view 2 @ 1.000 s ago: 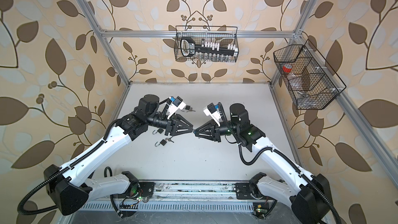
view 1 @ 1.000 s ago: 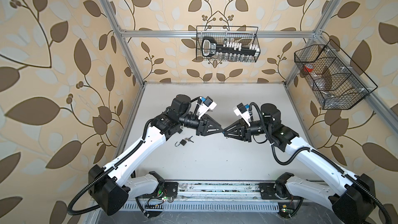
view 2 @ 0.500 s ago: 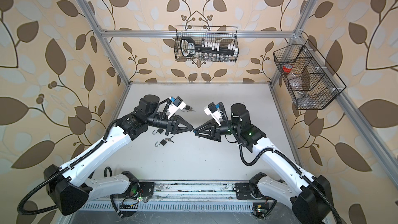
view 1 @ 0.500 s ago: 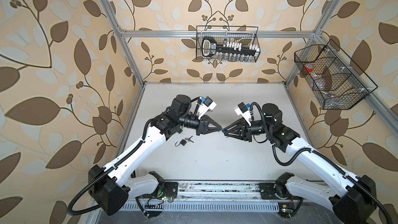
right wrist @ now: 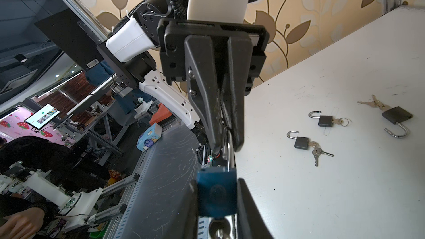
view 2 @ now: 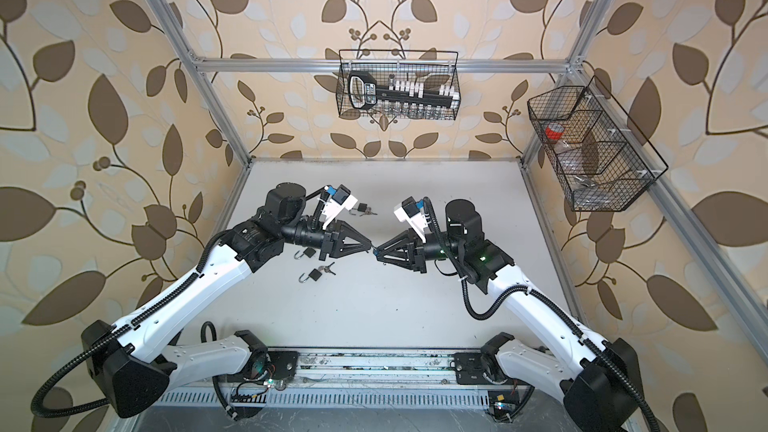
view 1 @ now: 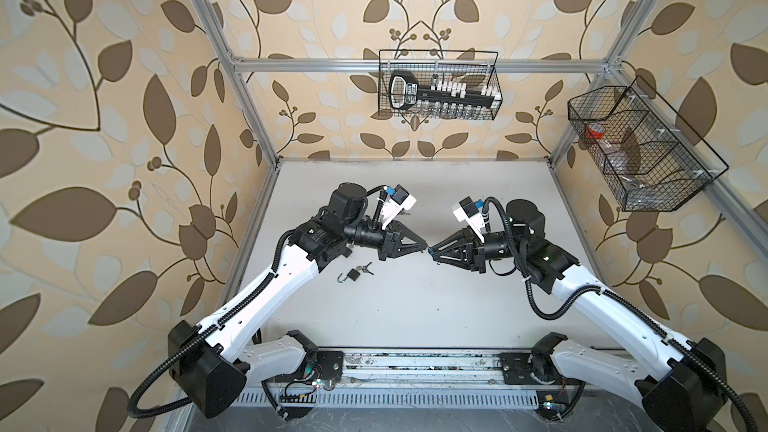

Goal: Lock with the key

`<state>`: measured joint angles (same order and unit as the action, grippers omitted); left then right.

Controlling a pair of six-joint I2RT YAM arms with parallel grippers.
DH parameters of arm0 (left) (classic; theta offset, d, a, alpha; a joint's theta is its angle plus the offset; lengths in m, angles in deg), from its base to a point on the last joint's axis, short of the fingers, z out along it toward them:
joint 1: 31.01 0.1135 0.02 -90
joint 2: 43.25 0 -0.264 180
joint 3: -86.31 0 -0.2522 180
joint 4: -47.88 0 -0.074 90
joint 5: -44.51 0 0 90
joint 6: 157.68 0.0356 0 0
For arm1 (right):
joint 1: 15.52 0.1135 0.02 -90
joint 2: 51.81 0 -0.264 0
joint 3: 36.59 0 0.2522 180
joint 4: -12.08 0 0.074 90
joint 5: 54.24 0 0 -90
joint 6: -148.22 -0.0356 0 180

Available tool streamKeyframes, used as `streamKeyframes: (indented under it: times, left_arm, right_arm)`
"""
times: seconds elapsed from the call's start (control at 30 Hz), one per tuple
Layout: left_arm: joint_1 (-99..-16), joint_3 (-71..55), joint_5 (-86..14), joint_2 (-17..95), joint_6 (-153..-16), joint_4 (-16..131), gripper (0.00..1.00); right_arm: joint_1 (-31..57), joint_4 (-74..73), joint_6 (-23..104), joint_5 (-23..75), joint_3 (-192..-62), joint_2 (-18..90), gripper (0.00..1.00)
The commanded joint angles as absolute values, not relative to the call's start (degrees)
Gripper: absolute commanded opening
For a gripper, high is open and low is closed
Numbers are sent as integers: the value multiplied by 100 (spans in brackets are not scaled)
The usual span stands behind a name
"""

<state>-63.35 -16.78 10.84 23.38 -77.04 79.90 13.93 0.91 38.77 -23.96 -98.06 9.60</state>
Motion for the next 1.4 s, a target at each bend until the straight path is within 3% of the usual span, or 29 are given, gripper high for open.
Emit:
streamKeyframes:
  times: [0.0,0.47,0.53,0.63,0.67,0.97,1.17,1.37]
  left_arm:
    - [-6396,-1454,1023,2135,-7719,7856,14]
    - [-6397,-1455,988,2158,-7745,7856,0]
    - [-6393,-1488,902,2120,-7870,7730,0]
    - [-6393,-1558,651,2036,-8139,7466,0]
    - [-6397,-1596,541,1994,-8260,7342,0]
    - [-6390,-2108,-216,1519,-9400,6112,0]
    - [-6397,-2206,-138,1428,-9550,5872,0]
    - [-6389,-2265,3,1406,-9579,5719,0]
  right_arm:
    - [1371,97,3994,-2310,-9804,792,0]
    - [1374,181,4011,-2394,-9790,802,0]
    - [1374,270,4003,-2259,-9772,724,23]
    - [1374,548,3991,-1922,-9698,528,47]
    - [1375,663,3973,-1722,-9663,426,50]
    - [1371,2282,3183,-428,-9078,-4,49]
    - [1427,3022,2587,-430,-9145,275,46]
    - [1653,2738,2783,-599,-9485,637,43]
